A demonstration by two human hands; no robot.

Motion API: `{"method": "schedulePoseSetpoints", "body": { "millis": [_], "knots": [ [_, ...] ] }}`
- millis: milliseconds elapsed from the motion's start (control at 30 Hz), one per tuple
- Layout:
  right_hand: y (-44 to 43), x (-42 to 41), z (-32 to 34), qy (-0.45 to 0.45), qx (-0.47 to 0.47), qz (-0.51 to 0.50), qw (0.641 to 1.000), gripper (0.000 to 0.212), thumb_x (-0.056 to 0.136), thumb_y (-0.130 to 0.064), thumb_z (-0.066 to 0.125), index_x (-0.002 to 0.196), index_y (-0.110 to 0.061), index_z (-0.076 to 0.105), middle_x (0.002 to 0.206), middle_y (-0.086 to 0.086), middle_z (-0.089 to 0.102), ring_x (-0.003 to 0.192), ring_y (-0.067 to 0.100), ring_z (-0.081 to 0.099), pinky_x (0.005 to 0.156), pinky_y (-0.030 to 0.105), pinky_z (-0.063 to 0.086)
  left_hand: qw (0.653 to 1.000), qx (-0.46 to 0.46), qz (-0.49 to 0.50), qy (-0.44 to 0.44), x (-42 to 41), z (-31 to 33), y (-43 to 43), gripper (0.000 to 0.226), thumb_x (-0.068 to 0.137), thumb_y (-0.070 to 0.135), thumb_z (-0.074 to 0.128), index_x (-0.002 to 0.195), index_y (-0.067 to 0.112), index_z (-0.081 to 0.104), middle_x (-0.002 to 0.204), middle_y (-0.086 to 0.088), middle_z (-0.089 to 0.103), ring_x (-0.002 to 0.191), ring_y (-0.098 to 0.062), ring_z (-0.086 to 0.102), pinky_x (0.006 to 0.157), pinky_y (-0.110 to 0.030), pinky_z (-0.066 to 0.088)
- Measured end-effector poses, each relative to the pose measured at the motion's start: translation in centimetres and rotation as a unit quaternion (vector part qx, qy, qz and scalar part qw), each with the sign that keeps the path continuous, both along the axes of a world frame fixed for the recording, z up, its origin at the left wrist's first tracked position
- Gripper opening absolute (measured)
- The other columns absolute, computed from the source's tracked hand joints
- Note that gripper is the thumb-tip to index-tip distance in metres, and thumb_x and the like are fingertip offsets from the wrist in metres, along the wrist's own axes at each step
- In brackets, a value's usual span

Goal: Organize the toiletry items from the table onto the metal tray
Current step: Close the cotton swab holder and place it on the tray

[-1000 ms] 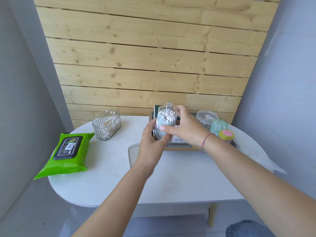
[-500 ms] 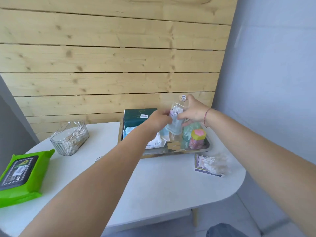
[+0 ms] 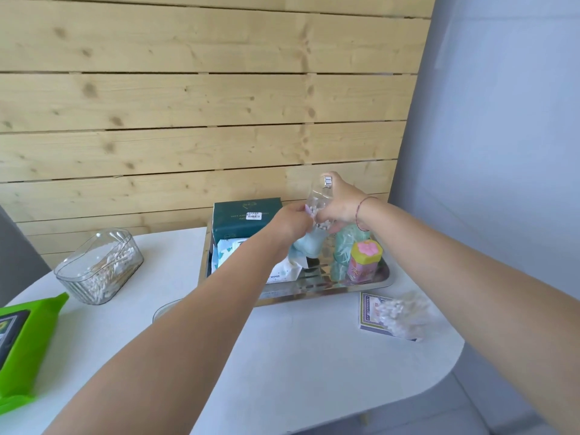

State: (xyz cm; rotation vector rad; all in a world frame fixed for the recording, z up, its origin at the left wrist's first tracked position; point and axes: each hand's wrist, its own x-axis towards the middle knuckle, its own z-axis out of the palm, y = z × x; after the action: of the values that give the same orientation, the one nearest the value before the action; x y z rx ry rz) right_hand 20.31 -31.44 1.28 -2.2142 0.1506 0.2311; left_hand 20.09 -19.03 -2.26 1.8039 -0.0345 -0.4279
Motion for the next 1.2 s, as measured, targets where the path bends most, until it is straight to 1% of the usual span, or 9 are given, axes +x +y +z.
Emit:
{"method": "schedulePoseSetpoints", "body": {
  "millis": [200,300,500,633,767,900,1033,1100,1200],
  "knots": [
    [0.0,-0.1,-0.1,-0.009,-0.036,-0.001,0.999,0.085,0.075,-0.003,0.067,0.142,-0.029,0.022,0.102,0.003,0.046,0.091,0.026,0.058,0.075,0.038,0.06,0.99,0.119,-0.033,-0.073,0.3,-1.7,0.1,0.063,0.077,-0.002,0.059,0.134,0.015,0.038,0.123,-0.008,0.051,0.102,-0.026,0.052,0.085,-0.039,0.048],
    [0.4,-0.1,-0.7,-0.003,-0.038,0.0,0.999,0.088,0.075,-0.006,0.069,0.143,-0.03,0.019,0.108,0.004,0.046,0.094,0.025,0.058,0.075,0.036,0.059,0.933,0.304,-0.054,-0.186,0.0,-3.3,-0.4,0.079,0.067,0.019,0.077,0.132,0.009,0.032,0.119,-0.01,0.053,0.114,-0.029,0.046,0.082,-0.035,0.044],
    [0.2,-0.1,-2.0,0.005,-0.007,-0.008,1.0,0.089,0.074,-0.007,0.07,0.144,-0.029,0.019,0.119,0.002,0.041,0.107,0.027,0.058,0.082,0.044,0.058,0.823,0.473,0.041,-0.312,-0.6,-6.0,-1.6,0.114,0.07,0.049,0.071,0.15,0.013,-0.001,0.112,-0.006,0.063,0.113,-0.028,0.047,0.091,-0.039,0.033],
    [-0.1,0.2,-1.7,0.005,-0.02,-0.01,1.0,0.085,0.075,-0.015,0.072,0.143,-0.021,0.02,0.123,0.007,0.043,0.105,0.029,0.062,0.085,0.043,0.058,0.826,0.455,0.074,-0.325,-0.5,-6.5,-1.9,0.106,0.069,0.041,0.069,0.149,0.013,0.005,0.108,-0.004,0.064,0.11,-0.028,0.047,0.089,-0.039,0.031],
    [-0.4,0.1,-0.8,0.033,0.045,-0.012,0.998,0.057,0.081,-0.039,0.068,0.124,-0.009,0.047,0.121,0.005,0.059,0.112,0.024,0.061,0.093,0.042,0.053,0.856,0.342,0.134,-0.364,-0.1,-6.2,-1.7,0.1,0.067,0.037,0.069,0.148,0.011,0.016,0.111,-0.002,0.064,0.109,-0.028,0.053,0.095,-0.039,0.032],
    [0.2,-0.2,-0.9,0.081,0.16,-0.041,0.983,0.074,0.081,-0.058,0.059,0.141,-0.03,0.028,0.134,0.003,0.052,0.119,0.032,0.055,0.102,0.056,0.042,0.894,0.217,0.139,-0.366,0.1,-5.0,-2.2,0.09,0.066,0.043,0.072,0.137,0.008,0.029,0.106,-0.006,0.065,0.1,-0.027,0.063,0.088,-0.042,0.045],
    [1.0,-0.3,-1.3,0.11,0.217,-0.084,0.966,0.093,0.055,-0.078,0.064,0.132,-0.03,0.042,0.122,0.004,0.063,0.098,0.027,0.068,0.079,0.05,0.056,0.904,0.149,0.138,-0.375,-0.7,-4.5,-2.6,0.083,0.067,0.033,0.076,0.134,0.006,0.035,0.11,-0.01,0.059,0.103,-0.026,0.056,0.086,-0.041,0.048],
    [1.6,-0.5,-1.9,0.109,0.229,-0.117,0.96,0.098,0.048,-0.075,0.069,0.13,-0.027,0.046,0.121,0.004,0.063,0.095,0.026,0.068,0.065,0.04,0.059,0.908,0.149,0.128,-0.371,-1.3,-4.9,-2.3,0.083,0.067,0.033,0.077,0.133,0.004,0.037,0.112,-0.011,0.057,0.105,-0.027,0.054,0.086,-0.04,0.047],
    [2.3,-0.6,-3.8,0.055,0.198,-0.157,0.966,0.078,0.054,-0.064,0.073,0.119,-0.024,0.057,0.116,0.005,0.067,0.1,0.028,0.065,0.085,0.046,0.055,0.92,0.149,0.093,-0.351,-1.8,-5.7,-1.3,0.079,0.069,0.031,0.078,0.133,0.006,0.038,0.115,-0.01,0.058,0.107,-0.028,0.055,0.081,-0.033,0.045]
  ]
}}
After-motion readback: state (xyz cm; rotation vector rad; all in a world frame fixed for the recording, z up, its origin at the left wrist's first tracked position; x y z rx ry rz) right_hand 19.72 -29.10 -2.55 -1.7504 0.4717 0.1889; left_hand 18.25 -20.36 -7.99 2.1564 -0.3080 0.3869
